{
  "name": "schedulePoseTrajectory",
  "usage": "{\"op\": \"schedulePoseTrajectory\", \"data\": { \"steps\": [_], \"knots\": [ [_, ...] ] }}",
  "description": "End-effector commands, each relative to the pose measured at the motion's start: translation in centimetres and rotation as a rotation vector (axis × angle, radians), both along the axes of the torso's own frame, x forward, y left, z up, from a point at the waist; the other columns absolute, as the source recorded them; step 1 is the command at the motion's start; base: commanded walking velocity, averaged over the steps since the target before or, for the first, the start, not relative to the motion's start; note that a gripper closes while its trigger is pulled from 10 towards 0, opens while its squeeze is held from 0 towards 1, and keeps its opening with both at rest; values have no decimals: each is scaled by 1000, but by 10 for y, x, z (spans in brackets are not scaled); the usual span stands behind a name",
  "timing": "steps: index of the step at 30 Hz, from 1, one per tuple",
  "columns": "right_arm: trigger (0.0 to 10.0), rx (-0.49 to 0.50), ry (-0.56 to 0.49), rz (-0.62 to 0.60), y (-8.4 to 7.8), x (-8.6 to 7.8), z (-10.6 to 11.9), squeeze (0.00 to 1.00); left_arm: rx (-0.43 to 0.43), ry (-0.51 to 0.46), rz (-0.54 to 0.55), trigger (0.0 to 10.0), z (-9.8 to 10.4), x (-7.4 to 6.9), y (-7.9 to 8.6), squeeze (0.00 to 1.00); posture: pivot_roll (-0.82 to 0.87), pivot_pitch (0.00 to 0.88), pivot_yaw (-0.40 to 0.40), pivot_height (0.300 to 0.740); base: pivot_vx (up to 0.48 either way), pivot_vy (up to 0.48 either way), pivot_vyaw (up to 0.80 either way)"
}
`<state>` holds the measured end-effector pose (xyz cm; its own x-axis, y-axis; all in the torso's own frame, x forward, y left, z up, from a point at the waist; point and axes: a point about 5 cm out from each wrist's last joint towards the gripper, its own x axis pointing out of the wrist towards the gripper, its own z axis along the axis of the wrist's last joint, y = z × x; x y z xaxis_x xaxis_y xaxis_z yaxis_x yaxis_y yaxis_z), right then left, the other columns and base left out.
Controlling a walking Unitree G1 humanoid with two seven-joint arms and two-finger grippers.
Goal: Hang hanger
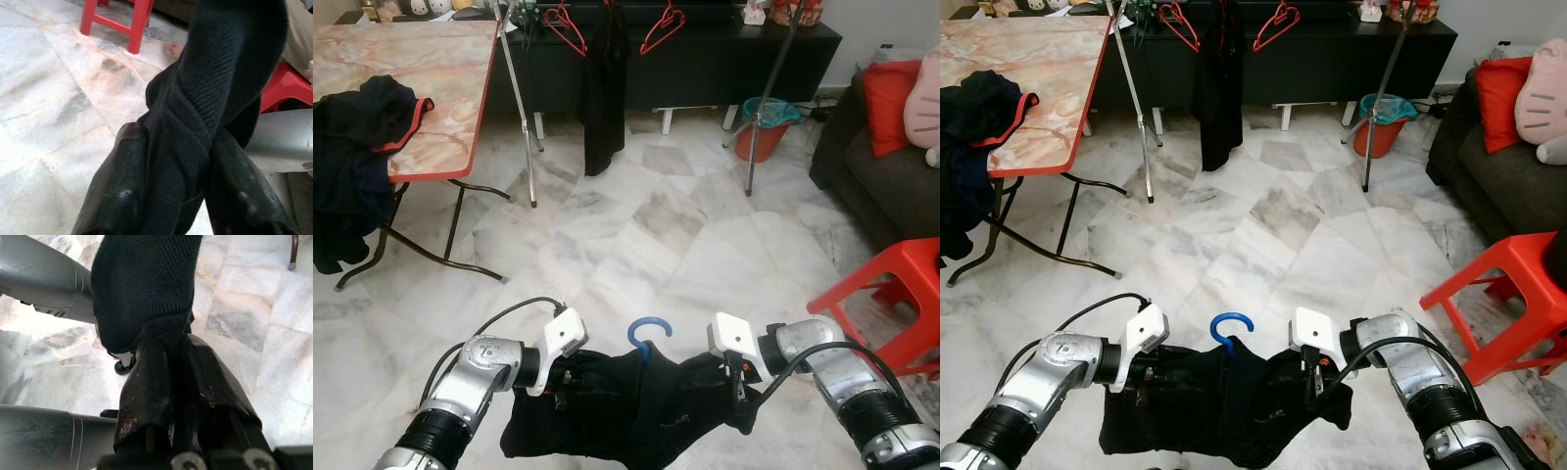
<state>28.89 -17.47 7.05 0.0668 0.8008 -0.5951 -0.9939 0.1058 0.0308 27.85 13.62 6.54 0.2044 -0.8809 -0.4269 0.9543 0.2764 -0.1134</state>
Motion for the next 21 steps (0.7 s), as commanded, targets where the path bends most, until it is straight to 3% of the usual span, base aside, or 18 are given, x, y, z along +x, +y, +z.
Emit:
{"op": "schedulePoseTrajectory", "data": {
  "steps": [1,16,17,18,19,20,21],
  "knots": [
    [0,25,-32,-3,3,2,5,0,1,2,-34,0,0,-1,-5,0,-169,87,-52,740,0,0,0],
    [0,20,-36,-11,2,1,3,0,-4,3,-39,0,2,0,-5,0,-168,93,-48,740,0,0,0],
    [1137,19,-41,-15,2,2,3,0,-3,2,-39,0,2,0,-5,0,-168,93,-48,740,0,0,0],
    [4000,19,-44,-18,2,2,3,0,-2,2,-39,0,2,0,-5,0,-167,93,-48,740,0,0,0],
    [4667,18,-46,-22,2,2,3,0,-2,1,-39,0,2,0,-5,0,-167,93,-48,740,0,0,0],
    [9451,19,-47,-28,2,3,3,0,-2,1,-39,0,2,1,-5,0,-167,93,-48,740,0,0,0],
    [9451,20,-48,-29,2,3,3,0,-3,1,-39,0,2,1,-5,0,-167,93,-48,740,0,0,0]
  ]
}}
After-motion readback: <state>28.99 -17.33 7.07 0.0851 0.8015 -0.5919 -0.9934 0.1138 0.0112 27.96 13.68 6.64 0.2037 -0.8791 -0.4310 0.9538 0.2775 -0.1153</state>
